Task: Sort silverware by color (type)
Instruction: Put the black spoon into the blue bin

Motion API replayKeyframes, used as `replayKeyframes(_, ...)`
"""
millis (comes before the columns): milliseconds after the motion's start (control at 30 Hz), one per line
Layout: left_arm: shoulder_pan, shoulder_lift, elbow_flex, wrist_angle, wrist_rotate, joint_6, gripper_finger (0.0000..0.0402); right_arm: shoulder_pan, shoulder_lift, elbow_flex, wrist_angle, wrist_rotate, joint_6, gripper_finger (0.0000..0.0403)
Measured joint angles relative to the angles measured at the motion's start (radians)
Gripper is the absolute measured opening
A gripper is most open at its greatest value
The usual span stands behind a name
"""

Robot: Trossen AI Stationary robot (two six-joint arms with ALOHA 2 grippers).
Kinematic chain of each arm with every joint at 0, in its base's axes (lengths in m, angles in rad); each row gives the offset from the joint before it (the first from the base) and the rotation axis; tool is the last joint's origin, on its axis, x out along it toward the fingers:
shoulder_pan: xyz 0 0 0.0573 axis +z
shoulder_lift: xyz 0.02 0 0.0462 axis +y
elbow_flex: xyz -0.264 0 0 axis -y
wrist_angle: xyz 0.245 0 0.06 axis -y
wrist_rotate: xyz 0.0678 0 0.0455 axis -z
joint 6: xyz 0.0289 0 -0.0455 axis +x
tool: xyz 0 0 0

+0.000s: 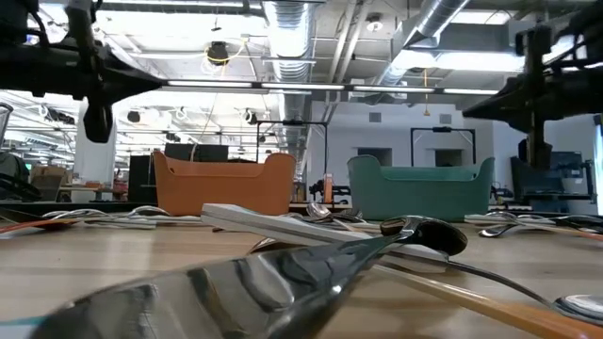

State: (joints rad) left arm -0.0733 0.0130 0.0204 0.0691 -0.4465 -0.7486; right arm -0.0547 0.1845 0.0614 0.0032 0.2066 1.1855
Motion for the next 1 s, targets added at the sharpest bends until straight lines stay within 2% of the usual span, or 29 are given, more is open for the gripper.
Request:
replayKeyframes(67, 0.000, 0.000, 0.000, 0.000, 0.030, 0.011, 0.0000, 0.003, 0.090, 0.062, -0.024, -0.009, -0.006, 0.0025)
replayKeyframes(200, 0.001, 0.005, 0.008, -0.006, 0.042, 0.067, 0.0014, 0.012, 0.298, 0.239, -0.186, -0.017, -0.073, 0.0025)
replayKeyframes(333, 0.001, 0.045, 0.054, -0.006, 0.048, 0.109, 0.0055, 0.019, 0.490, 0.413, -0.320, -0.017, -0.099, 0.0025)
replayKeyframes(500, 0.001, 0.150, 0.130, -0.019, 0.050, 0.179, 0.0120, -0.014, 0.672, 0.560, -0.528, -0.027, -0.165, 0.0025)
replayKeyframes(667, 0.001, 0.296, 0.211, -0.018, 0.080, 0.231, 0.0167, -0.043, 0.822, 0.656, -0.704, -0.044, -0.268, 0.0025)
replayKeyframes(833, 0.001, 0.439, 0.277, -0.018, 0.086, 0.251, 0.0181, -0.084, 0.949, 0.690, -0.793, -0.045, -0.311, 0.0031)
replayKeyframes(1000, 0.001, 0.560, 0.324, -0.019, 0.087, 0.243, 0.0181, -0.112, 1.051, 0.688, -0.783, -0.061, -0.369, 0.0083)
